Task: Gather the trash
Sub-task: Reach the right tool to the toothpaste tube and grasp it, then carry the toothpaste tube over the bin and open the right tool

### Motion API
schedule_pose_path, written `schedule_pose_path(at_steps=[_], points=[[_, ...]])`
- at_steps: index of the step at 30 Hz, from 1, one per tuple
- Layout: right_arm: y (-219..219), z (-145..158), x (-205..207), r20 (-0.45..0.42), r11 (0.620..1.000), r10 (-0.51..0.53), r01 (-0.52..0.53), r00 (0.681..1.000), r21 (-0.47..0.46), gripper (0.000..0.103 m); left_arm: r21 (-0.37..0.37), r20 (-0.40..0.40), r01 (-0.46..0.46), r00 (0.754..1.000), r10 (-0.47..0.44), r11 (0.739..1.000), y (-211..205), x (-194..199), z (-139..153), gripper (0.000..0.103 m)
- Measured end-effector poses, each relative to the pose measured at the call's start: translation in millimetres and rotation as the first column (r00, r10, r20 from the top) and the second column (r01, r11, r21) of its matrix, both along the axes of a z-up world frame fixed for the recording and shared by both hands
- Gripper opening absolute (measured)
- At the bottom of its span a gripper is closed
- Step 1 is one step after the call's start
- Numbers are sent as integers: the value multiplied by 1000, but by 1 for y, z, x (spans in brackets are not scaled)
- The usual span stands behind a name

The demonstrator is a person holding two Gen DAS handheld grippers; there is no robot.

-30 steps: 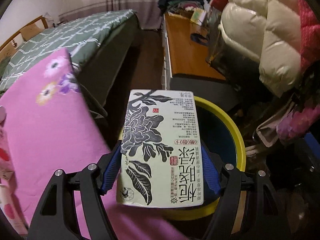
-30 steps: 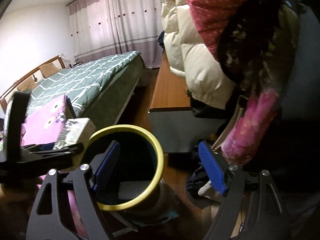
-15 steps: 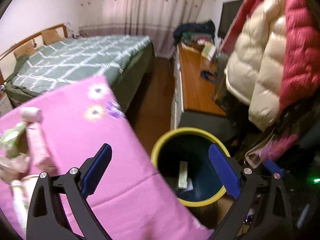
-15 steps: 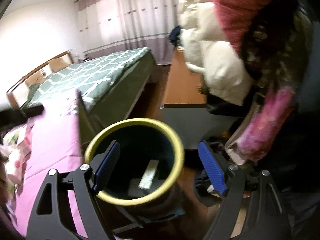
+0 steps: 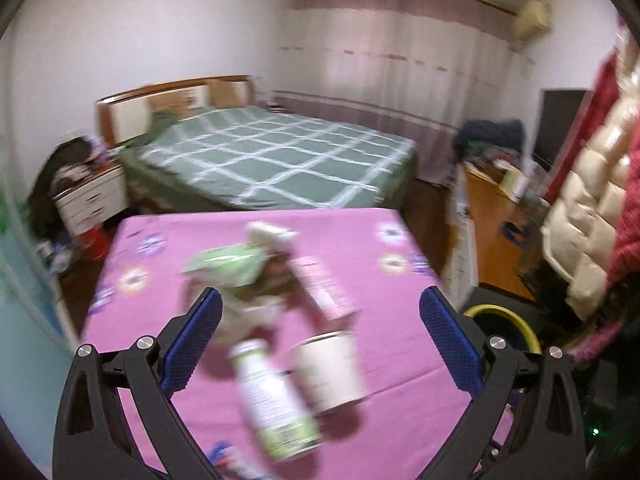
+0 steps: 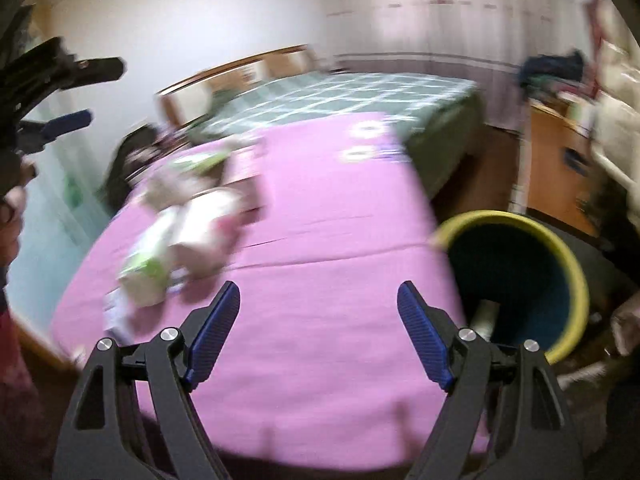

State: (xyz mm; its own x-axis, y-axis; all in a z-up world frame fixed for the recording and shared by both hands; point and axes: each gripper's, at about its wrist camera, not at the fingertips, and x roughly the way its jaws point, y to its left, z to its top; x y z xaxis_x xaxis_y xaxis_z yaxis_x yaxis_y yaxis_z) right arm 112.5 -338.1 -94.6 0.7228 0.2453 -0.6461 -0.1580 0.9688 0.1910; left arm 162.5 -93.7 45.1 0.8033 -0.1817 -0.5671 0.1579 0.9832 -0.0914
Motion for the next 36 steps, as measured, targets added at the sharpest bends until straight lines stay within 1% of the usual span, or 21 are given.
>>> schedule_pose_path(at_steps=[2, 4, 5, 6, 7, 9, 12, 14, 15, 18, 20, 22, 23, 24, 25, 26, 28, 30, 33, 36], points=[[26, -2, 1, -13, 996, 91, -91, 996, 4, 77, 0, -3, -72, 997, 72, 997, 35, -12, -5, 98], [57, -3, -1, -32, 979, 205, -205, 978, 18, 75, 2, -7, -133, 991, 133, 991, 66, -25, -11, 98], [67, -5, -4, -38, 971, 241, -240, 970, 17, 70, 3, -10, -157, 987, 157, 988, 79, -30, -14, 98], [79, -5, -5, -46, 959, 285, -284, 958, 13, 67, -1, -16, -203, 979, 203, 979, 100, -39, -18, 98], [88, -5, -6, -53, 948, 320, -319, 946, 12, 66, -6, -18, -226, 974, 226, 974, 112, -44, -21, 98], [107, -6, -9, -66, 927, 374, -374, 925, 21, 59, -18, -27, -279, 960, 278, 960, 140, -56, -28, 98], [131, -6, -13, -69, 904, 427, -427, 901, 16, 57, -14, -38, -326, 945, 325, 945, 170, -72, -38, 98], [149, -10, -11, -73, 893, 449, -450, 890, 3, 56, -10, -47, -340, 939, 339, 940, 175, -76, -45, 98], [159, -14, -7, -80, 887, 459, -461, 885, -8, 53, -5, -54, -355, 933, 355, 935, 184, -80, -51, 98], [175, -24, -1, -111, 881, 466, -472, 878, -25, 44, 0, -67, -387, 920, 386, 922, 192, -83, -60, 98], [189, -32, 6, -129, 880, 465, -473, 876, -44, 43, -3, -78, -405, 912, 404, 914, 198, -83, -67, 98], [196, -39, 12, -147, 879, 463, -474, 874, -48, 39, -3, -89, -417, 906, 415, 909, 204, -84, -71, 98], [198, -41, 15, -153, 880, 460, -472, 874, -51, 34, -4, -93, -420, 904, 417, 908, 207, -84, -73, 98], [200, -43, 16, -161, 881, 456, -469, 875, -54, 25, -7, -97, -421, 903, 419, 907, 209, -84, -76, 98], [202, -45, 19, -168, 882, 455, -469, 875, -52, 20, -7, -103, -422, 902, 419, 907, 211, -84, -79, 98], [203, -47, 20, -174, 881, 456, -470, 873, -48, 12, -5, -108, -421, 902, 418, 907, 212, -84, -81, 98], [201, -47, 18, -173, 879, 462, -475, 870, -38, 9, -4, -115, -418, 903, 414, 909, 211, -81, -83, 98], [199, -44, 13, -162, 875, 473, -484, 866, -32, 8, -6, -123, -413, 904, 409, 911, 211, -80, -87, 98], [195, -30, 6, -125, 863, 499, -505, 857, -20, 8, -5, -135, -404, 907, 400, 915, 207, -75, -91, 98], [184, -10, -2, -68, 869, 493, -495, 868, -16, 8, 2, -144, -389, 911, 385, 921, 199, -69, -96, 98]])
